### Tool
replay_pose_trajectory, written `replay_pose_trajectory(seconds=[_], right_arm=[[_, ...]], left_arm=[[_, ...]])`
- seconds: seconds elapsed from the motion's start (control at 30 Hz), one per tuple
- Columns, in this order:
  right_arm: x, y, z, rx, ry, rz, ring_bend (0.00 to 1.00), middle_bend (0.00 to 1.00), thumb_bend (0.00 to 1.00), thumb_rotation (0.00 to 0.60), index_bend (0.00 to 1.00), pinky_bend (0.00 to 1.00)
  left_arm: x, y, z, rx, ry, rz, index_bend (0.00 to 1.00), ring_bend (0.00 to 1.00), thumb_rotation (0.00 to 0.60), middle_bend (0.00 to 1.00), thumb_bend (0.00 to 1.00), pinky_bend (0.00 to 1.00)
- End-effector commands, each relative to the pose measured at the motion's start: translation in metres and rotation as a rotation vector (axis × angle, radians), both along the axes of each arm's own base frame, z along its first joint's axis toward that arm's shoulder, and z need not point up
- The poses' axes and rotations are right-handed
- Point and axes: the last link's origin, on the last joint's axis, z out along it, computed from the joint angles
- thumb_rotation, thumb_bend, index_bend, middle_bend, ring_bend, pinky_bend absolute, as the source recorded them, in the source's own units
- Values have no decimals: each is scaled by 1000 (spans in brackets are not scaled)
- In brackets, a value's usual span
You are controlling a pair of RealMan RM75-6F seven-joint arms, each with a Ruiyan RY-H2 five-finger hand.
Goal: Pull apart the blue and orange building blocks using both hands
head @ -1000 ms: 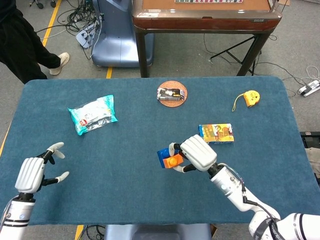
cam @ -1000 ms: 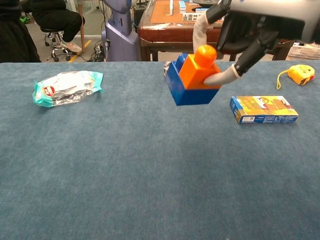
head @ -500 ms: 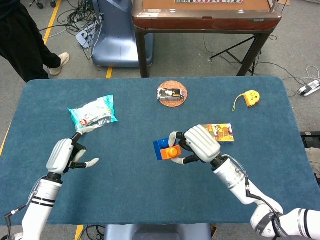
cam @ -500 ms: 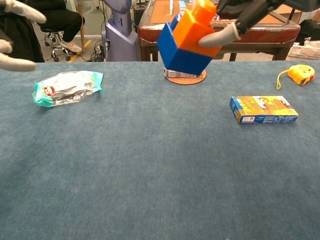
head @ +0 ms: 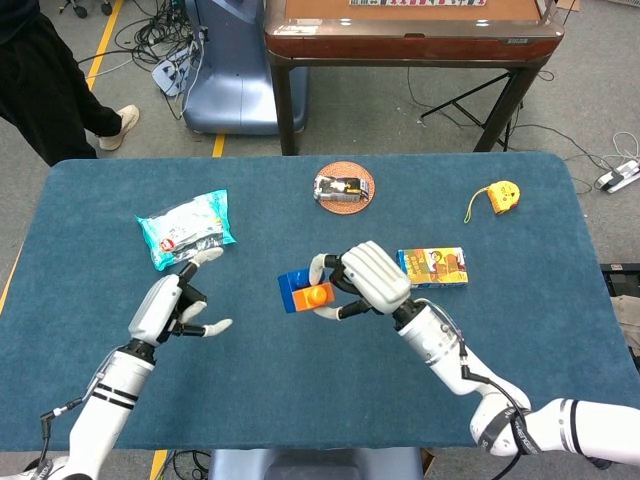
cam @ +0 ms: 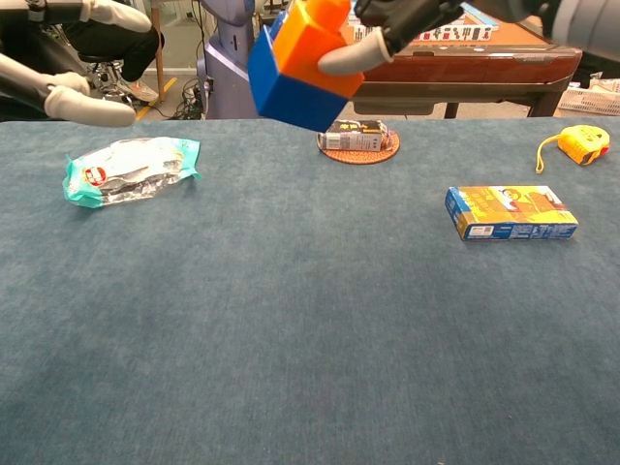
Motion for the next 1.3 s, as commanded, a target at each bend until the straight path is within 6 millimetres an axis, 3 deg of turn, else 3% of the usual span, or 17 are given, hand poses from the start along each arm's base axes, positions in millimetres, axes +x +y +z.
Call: replay_pose_trajectory(seconds=[0.03, 0.47, 0.83, 1.3], right_arm=[[4, -3, -5, 14, -9, -2, 1000, 1000, 634, 600, 634, 1000], [23, -13, -26, 48, -49, -6, 1000, 1000, 634, 600, 634, 1000], [37, -15, -39, 72, -75, 0, 1000, 1000, 634, 600, 634, 1000], [47, -14, -51, 111, -97, 13, 1000, 1000, 635, 600, 634, 1000]], left_arm=[[4, 2, -3, -8, -42, 14, 106, 984, 600, 1000, 0, 1000], [15, 5, -14, -47, -82, 36, 93, 1000, 600, 1000, 0, 1000], [21, 3, -22, -59, -98, 34, 1, 1000, 600, 1000, 0, 1000], [22, 6, -30, -53, -109, 72, 70, 1000, 600, 1000, 0, 1000]])
